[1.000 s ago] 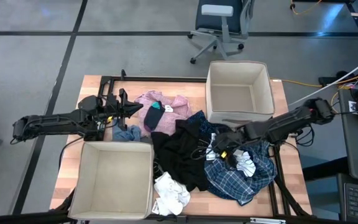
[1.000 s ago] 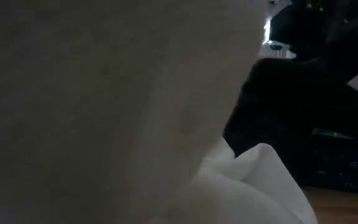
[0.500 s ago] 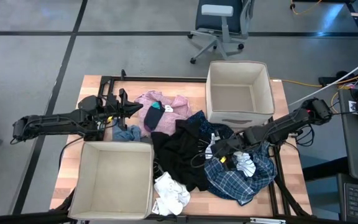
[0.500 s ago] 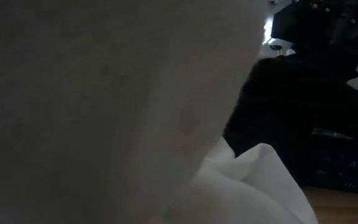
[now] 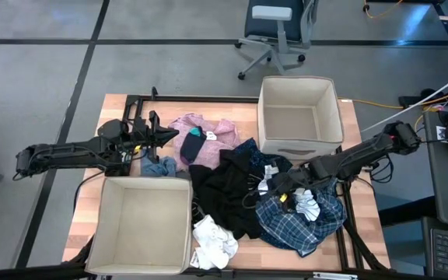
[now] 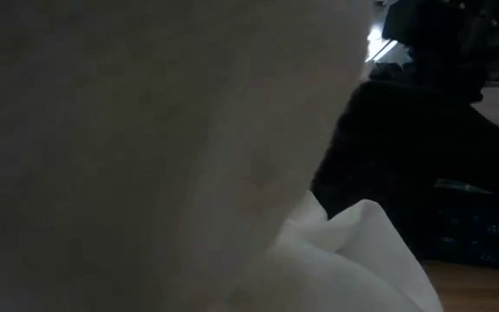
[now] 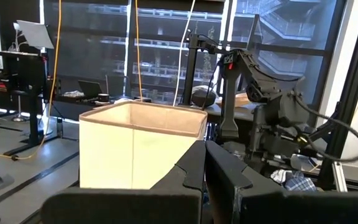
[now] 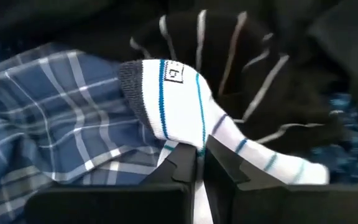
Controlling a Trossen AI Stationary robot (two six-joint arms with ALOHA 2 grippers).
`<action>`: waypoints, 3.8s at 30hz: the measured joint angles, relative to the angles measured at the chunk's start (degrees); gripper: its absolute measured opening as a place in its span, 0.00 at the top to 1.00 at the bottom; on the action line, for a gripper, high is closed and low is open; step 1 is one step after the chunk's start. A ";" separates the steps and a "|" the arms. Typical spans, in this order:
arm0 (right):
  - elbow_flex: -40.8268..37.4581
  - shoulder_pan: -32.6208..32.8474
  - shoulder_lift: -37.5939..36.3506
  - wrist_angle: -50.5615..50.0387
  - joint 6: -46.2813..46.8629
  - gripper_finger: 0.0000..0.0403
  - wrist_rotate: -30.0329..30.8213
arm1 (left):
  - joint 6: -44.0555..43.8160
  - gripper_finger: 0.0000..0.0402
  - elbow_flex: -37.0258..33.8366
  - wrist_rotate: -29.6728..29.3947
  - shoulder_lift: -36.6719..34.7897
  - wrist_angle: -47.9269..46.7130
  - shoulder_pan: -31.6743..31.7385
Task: Sort clothes
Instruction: Put the white striped sock into the top white laundry organizer
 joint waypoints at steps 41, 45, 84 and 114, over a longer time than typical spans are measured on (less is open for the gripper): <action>18.61 -31.68 -24.43 -16.33 -10.23 0.95 26.88 | 0.01 1.00 0.00 0.01 0.00 0.00 -0.01; 16.69 -37.55 -23.16 -14.96 -10.19 0.95 20.75 | 0.02 1.00 0.00 0.02 0.00 -0.02 0.00; 17.76 -47.49 -22.10 -24.94 -1.20 0.48 -6.99 | -0.77 1.00 0.00 0.02 0.00 -0.26 -0.02; 17.72 14.86 -13.54 -33.13 45.08 0.48 -3.02 | -1.05 1.00 0.00 0.02 0.00 -0.26 -0.01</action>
